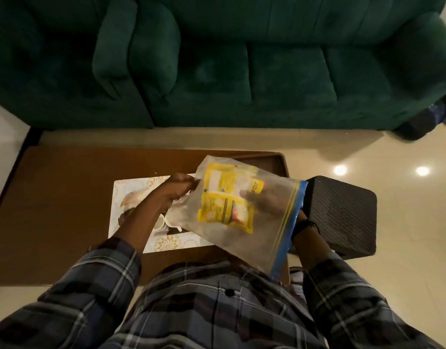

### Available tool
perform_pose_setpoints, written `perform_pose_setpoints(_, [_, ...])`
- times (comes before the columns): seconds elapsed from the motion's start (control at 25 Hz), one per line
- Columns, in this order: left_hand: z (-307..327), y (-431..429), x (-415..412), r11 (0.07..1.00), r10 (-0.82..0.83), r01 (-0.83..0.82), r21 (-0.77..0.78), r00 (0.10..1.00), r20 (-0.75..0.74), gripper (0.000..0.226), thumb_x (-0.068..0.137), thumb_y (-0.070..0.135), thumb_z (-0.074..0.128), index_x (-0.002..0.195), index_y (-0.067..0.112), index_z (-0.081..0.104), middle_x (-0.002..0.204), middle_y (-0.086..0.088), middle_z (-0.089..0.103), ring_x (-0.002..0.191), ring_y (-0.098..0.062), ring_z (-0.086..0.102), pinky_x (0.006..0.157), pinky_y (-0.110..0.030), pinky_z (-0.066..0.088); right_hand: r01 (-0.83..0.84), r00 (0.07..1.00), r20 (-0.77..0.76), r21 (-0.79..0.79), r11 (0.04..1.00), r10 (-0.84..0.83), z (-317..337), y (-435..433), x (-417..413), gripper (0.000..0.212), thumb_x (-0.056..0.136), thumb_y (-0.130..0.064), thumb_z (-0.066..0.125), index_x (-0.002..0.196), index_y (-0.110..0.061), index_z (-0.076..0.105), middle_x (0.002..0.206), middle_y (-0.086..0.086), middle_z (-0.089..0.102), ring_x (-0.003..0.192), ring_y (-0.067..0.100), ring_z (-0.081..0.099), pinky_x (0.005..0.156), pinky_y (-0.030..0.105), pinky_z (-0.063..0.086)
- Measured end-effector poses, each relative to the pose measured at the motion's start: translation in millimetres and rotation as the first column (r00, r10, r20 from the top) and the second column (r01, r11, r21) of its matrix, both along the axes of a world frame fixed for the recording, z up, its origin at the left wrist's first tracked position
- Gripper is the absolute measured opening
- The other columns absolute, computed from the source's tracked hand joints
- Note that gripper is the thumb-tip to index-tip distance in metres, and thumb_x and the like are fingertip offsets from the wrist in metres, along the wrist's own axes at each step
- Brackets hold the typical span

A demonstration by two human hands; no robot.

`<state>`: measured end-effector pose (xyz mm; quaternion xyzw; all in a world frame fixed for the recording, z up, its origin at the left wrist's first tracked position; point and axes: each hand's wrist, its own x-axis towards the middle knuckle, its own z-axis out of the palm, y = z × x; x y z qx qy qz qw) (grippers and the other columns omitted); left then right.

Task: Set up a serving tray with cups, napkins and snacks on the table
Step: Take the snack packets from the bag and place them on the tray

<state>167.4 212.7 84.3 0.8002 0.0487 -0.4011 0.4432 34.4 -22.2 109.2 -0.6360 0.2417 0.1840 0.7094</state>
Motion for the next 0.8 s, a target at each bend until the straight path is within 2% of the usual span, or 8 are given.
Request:
perform_pose_setpoints(0.08, [-4.7,11.1,5.9,0.976,0.205,-0.216,0.035,0.960,0.190,0.025,0.090,0.030,0.059,0.071,0.014,0.058,0.069,-0.009,0.055,0.062,-0.018,0.044,0.051,-0.025,0.036,0.028,0.994,0.102,0.104,0.994,-0.039,-14.7,-7.4,-2.9,0.061,0.067,-0.031,0.076,0.117,0.002,0.061,0.100,0.004,0.067,0.096,0.031,0.065,0.070,0.024,0.057])
perform_pose_setpoints(0.16, [-10.3,34.1,16.4,0.876,0.410,-0.474,0.091,0.830,0.379,0.027,0.090,0.034,0.052,0.083,0.009,0.060,0.091,-0.021,0.065,0.081,-0.033,0.061,0.070,-0.039,0.051,0.140,0.979,0.103,0.275,0.951,-0.174,-38.7,-13.5,-3.7,0.055,0.075,-0.017,0.073,0.126,-0.002,0.058,0.113,0.010,0.069,0.103,0.031,0.067,0.080,0.038,0.059])
perform_pose_setpoints(0.2, [-14.4,47.6,20.9,0.823,0.485,-0.562,0.084,0.772,0.410,0.032,0.087,0.037,0.047,0.087,0.008,0.060,0.097,-0.024,0.066,0.088,-0.039,0.063,0.076,-0.048,0.054,0.246,0.961,0.062,0.268,0.932,-0.271,-51.4,-20.1,-3.1,0.050,0.079,-0.010,0.069,0.127,-0.004,0.057,0.117,0.011,0.069,0.103,0.028,0.068,0.083,0.042,0.059])
perform_pose_setpoints(0.28, [-16.7,68.4,24.4,0.748,0.627,-0.662,-0.043,0.685,0.371,0.028,0.086,0.038,0.043,0.083,0.013,0.054,0.096,-0.020,0.066,0.083,-0.036,0.068,0.075,-0.053,0.056,0.437,0.894,0.009,0.202,0.876,-0.448,-80.7,-32.2,0.6,0.054,0.078,-0.008,0.071,0.129,-0.001,0.055,0.120,0.016,0.065,0.104,0.030,0.067,0.086,0.045,0.057])
perform_pose_setpoints(0.44, [-3.8,81.3,10.3,0.658,0.753,-0.709,-0.252,0.618,0.227,0.018,0.100,0.024,0.037,0.099,0.008,0.046,0.096,-0.010,0.065,0.075,-0.019,0.069,0.060,-0.032,0.058,0.710,0.699,-0.077,-0.043,0.703,-0.711,-119.3,-26.7,4.3,0.031,0.084,0.007,0.064,0.112,-0.007,0.062,0.113,0.019,0.063,0.100,0.034,0.063,0.066,0.037,0.058])
perform_pose_setpoints(0.6, [5.1,88.3,-8.9,0.578,0.807,-0.727,-0.371,0.576,0.131,0.014,0.102,0.020,0.035,0.103,0.009,0.044,0.099,-0.012,0.065,0.080,-0.023,0.067,0.069,-0.036,0.059,0.695,0.653,-0.247,-0.181,0.696,-0.716,-159.1,-9.7,12.8,0.043,0.083,-0.002,0.069,0.125,-0.002,0.058,0.119,0.020,0.064,0.084,0.028,0.065,0.042,0.025,0.053])
perform_pose_setpoints(0.72, [13.4,89.8,-22.1,0.587,0.786,-0.684,-0.433,0.609,0.102,0.023,0.103,0.021,0.036,0.113,0.003,0.047,0.099,-0.011,0.066,0.077,-0.020,0.069,0.070,-0.035,0.060,0.705,0.648,-0.296,-0.117,0.700,-0.702,-177.0,4.4,24.0,0.036,0.086,-0.004,0.065,0.121,-0.007,0.057,0.109,0.015,0.063,0.073,0.021,0.063,0.041,0.027,0.053])
perform_pose_setpoints(0.8, [15.1,91.4,-26.4,0.580,0.772,-0.670,-0.463,0.633,0.052,0.031,0.102,0.022,0.038,0.119,-0.002,0.047,0.106,-0.013,0.067,0.082,-0.023,0.071,0.075,-0.040,0.061,0.722,0.647,-0.292,-0.062,0.689,-0.704,-183.0,10.2,29.7,0.041,0.089,-0.004,0.061,0.129,-0.006,0.053,0.113,0.015,0.062,0.081,0.024,0.065,0.049,0.031,0.058])
